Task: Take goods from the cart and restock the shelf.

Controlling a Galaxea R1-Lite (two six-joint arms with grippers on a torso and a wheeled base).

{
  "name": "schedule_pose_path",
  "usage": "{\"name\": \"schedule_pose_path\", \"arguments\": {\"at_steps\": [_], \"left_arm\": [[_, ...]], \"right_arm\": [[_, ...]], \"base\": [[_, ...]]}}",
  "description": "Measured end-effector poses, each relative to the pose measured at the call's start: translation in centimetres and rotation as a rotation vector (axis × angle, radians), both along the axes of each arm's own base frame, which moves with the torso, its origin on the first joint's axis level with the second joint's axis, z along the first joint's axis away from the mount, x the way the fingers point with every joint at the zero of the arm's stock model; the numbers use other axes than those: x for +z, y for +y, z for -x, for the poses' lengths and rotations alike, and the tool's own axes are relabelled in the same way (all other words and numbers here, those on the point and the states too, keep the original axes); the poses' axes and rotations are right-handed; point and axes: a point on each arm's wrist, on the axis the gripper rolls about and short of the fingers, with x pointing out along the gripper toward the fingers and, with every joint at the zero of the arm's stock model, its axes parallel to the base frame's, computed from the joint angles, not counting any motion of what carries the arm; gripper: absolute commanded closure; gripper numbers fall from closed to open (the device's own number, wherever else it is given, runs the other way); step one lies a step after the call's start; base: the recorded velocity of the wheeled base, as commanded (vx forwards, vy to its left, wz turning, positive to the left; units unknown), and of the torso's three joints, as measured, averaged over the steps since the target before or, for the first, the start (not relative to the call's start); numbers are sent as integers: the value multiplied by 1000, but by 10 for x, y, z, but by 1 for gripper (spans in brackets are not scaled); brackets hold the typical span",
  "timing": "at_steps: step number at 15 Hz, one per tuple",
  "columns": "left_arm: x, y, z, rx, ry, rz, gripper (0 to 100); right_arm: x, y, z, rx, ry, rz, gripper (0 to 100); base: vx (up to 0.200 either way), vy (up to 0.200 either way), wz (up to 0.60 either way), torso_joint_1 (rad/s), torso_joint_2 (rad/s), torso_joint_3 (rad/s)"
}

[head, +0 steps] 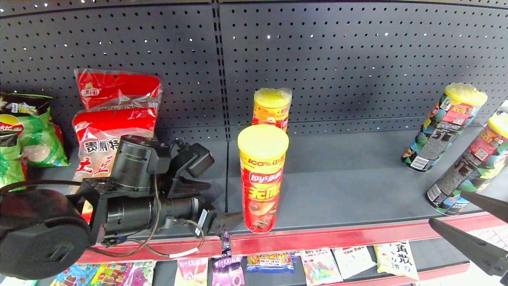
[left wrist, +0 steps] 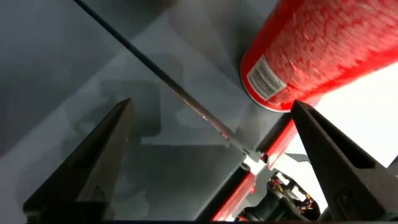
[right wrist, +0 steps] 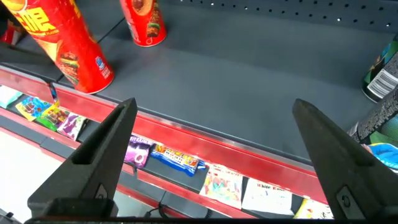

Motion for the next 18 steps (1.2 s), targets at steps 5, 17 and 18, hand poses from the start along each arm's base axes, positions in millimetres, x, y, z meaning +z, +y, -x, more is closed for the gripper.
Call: {"name": "schedule_pose_path", "arguments": {"at_steps": [5, 17, 18], "left_arm": [[-4, -7, -6, -7, -21, 13, 0], [-4, -13, -11, -11, -24, 13, 0], [-4, -13, -11, -11, -24, 14, 0]], "right_arm": [[0, 0, 0, 0, 1, 0, 0], [0, 0, 0, 1, 2, 1, 0], [0, 0, 0, 1, 2, 1, 0]], "base": [[0, 0, 0, 0, 0, 0], [0, 0, 0, 0, 0, 0], [0, 0, 0, 0, 0, 0]]}}
